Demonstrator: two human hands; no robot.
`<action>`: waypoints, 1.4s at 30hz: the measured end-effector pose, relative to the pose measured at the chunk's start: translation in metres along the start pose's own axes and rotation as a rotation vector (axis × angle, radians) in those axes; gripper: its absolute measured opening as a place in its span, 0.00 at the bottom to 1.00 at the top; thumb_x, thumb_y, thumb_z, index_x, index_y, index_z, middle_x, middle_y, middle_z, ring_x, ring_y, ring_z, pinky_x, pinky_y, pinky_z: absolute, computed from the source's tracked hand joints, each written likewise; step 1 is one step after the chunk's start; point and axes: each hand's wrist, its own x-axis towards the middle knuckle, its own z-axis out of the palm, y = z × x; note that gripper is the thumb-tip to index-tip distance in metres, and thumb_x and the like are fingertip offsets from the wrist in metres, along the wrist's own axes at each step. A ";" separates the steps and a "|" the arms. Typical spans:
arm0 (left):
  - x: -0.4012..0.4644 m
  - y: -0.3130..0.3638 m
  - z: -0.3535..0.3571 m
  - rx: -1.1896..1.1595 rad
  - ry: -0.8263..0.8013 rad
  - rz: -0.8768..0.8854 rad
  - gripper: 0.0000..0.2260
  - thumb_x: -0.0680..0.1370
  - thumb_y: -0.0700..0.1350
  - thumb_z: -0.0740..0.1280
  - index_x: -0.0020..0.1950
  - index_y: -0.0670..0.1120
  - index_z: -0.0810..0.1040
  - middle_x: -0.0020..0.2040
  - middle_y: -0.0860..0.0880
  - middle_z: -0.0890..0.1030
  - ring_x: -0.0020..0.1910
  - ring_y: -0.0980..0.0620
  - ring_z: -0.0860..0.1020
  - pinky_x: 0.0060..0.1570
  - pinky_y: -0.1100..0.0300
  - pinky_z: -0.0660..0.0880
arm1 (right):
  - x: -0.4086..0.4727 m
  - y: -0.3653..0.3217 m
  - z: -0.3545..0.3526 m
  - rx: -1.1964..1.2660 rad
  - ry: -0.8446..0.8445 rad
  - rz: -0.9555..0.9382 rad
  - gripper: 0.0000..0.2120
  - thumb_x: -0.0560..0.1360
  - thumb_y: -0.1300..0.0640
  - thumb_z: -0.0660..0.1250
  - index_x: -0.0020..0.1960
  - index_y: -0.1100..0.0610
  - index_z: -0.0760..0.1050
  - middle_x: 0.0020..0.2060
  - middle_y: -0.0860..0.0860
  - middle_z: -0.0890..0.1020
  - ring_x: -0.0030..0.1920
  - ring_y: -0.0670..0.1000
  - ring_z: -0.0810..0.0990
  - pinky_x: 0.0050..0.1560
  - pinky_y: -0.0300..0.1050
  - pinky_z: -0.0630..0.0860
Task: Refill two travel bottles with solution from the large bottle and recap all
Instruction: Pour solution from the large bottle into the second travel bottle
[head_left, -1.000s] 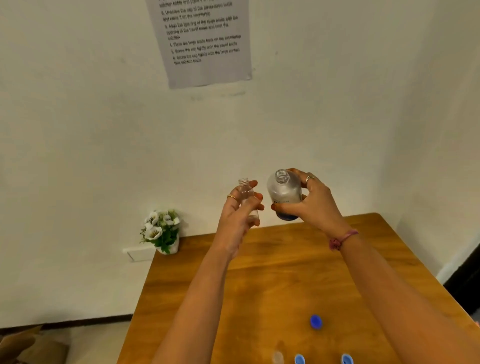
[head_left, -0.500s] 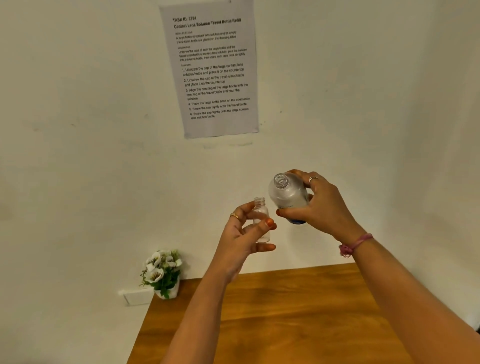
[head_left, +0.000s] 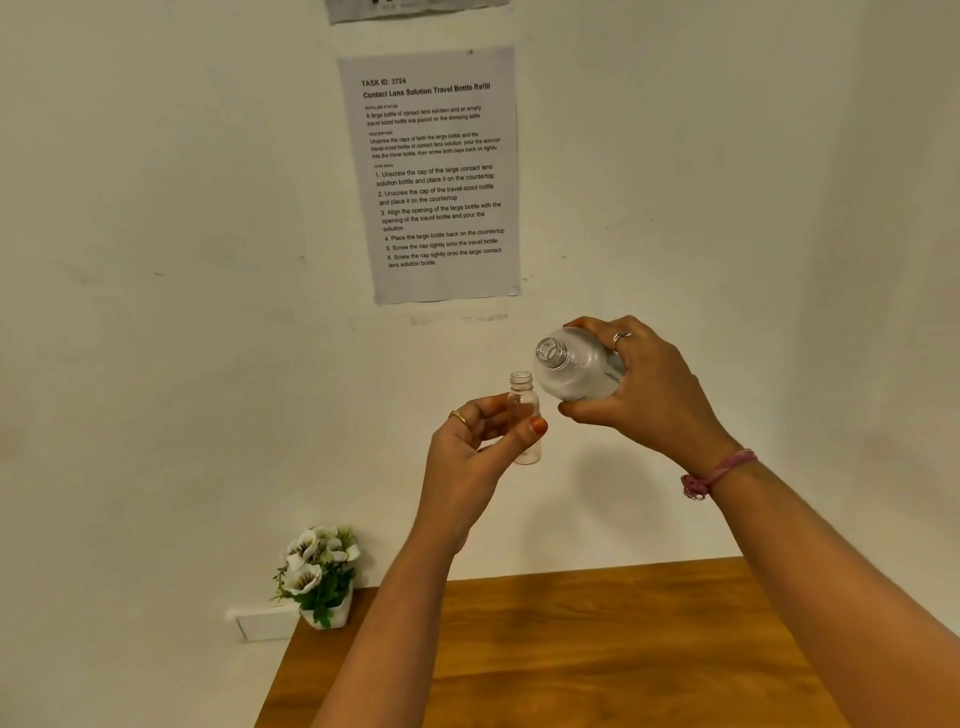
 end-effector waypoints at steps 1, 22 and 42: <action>0.000 0.002 -0.001 0.007 -0.004 0.008 0.14 0.68 0.47 0.75 0.52 0.51 0.81 0.50 0.49 0.85 0.53 0.52 0.81 0.56 0.53 0.77 | 0.001 -0.001 -0.001 -0.006 0.003 -0.006 0.33 0.60 0.49 0.78 0.62 0.43 0.70 0.49 0.42 0.71 0.48 0.46 0.74 0.44 0.48 0.77; -0.005 0.020 -0.002 0.141 0.065 0.068 0.14 0.67 0.46 0.77 0.49 0.56 0.81 0.47 0.52 0.85 0.47 0.58 0.82 0.57 0.54 0.77 | 0.005 -0.006 -0.007 -0.183 0.033 -0.097 0.31 0.65 0.50 0.76 0.66 0.44 0.69 0.55 0.46 0.73 0.53 0.48 0.72 0.33 0.31 0.61; -0.003 0.017 0.001 0.161 0.117 0.059 0.16 0.66 0.46 0.78 0.52 0.50 0.82 0.47 0.52 0.84 0.47 0.58 0.82 0.47 0.65 0.77 | 0.009 -0.002 -0.005 -0.309 0.157 -0.262 0.32 0.63 0.55 0.78 0.65 0.50 0.72 0.55 0.50 0.77 0.53 0.53 0.75 0.39 0.39 0.70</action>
